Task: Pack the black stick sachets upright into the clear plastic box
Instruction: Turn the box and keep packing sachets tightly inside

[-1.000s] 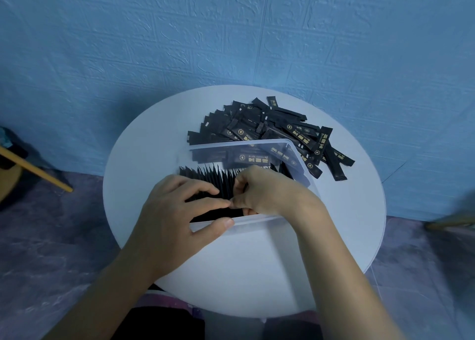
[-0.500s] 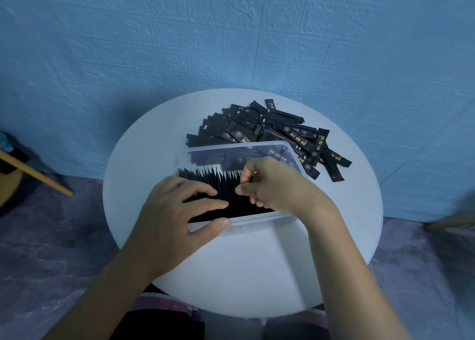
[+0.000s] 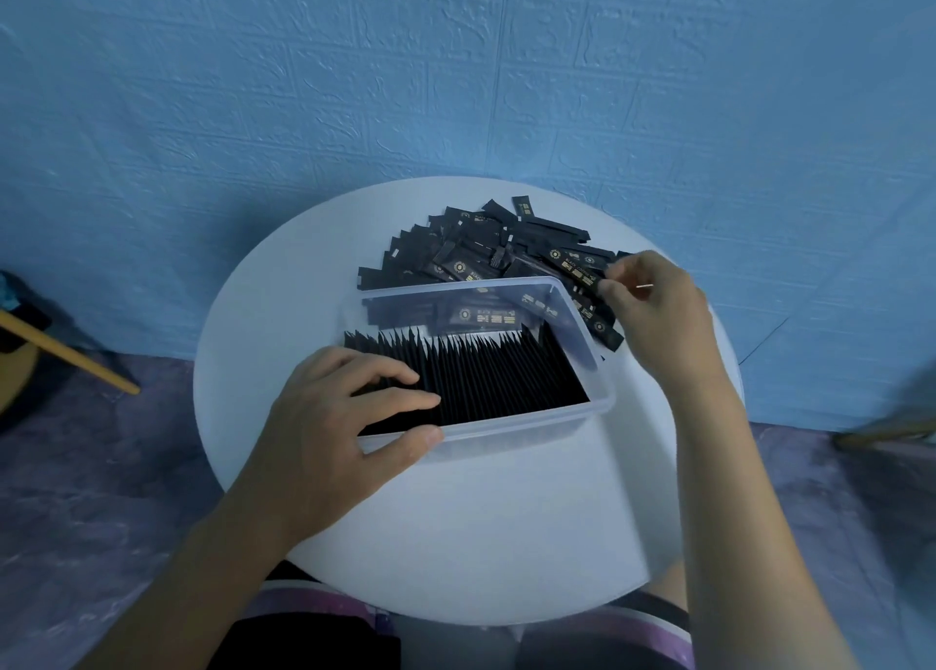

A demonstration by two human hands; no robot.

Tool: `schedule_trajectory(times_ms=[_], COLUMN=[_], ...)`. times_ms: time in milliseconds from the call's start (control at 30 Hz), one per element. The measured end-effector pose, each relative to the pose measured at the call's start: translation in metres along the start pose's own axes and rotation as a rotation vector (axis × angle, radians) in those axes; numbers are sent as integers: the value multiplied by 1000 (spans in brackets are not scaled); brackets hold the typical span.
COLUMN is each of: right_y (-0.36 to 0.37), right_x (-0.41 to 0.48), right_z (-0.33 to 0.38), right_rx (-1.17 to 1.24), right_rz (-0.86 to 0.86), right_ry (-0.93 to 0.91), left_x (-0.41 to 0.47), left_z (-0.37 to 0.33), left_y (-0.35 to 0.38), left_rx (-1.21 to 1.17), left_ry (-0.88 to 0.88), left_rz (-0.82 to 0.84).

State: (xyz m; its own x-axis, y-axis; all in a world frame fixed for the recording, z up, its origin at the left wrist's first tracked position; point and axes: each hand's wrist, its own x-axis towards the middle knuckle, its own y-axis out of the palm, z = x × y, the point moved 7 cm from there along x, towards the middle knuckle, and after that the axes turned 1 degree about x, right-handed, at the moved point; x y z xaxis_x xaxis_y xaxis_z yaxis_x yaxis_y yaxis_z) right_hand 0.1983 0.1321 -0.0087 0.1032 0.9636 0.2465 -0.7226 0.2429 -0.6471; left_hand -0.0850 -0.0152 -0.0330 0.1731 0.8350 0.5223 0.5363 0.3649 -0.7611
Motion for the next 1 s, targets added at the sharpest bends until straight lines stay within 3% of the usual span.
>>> schedule_trajectory(times_ms=[133,300,533,1000], right_y=[3,14,19,28], right_x=[24,35,31,23], right_z=[-46,-67,-56,-40], right_rx=[-200,-289,-143,-66], right_rz=[-48,50,174,204], right_ry=[115,200,196,90], left_x=[0,1,0,0], left_z=[0,-1,-1,-2], left_y=[0,0,0,-1], left_rx=[-1,4,8,4], left_ry=[6,9,15,15], left_rz=[-5,-7,-2,-17])
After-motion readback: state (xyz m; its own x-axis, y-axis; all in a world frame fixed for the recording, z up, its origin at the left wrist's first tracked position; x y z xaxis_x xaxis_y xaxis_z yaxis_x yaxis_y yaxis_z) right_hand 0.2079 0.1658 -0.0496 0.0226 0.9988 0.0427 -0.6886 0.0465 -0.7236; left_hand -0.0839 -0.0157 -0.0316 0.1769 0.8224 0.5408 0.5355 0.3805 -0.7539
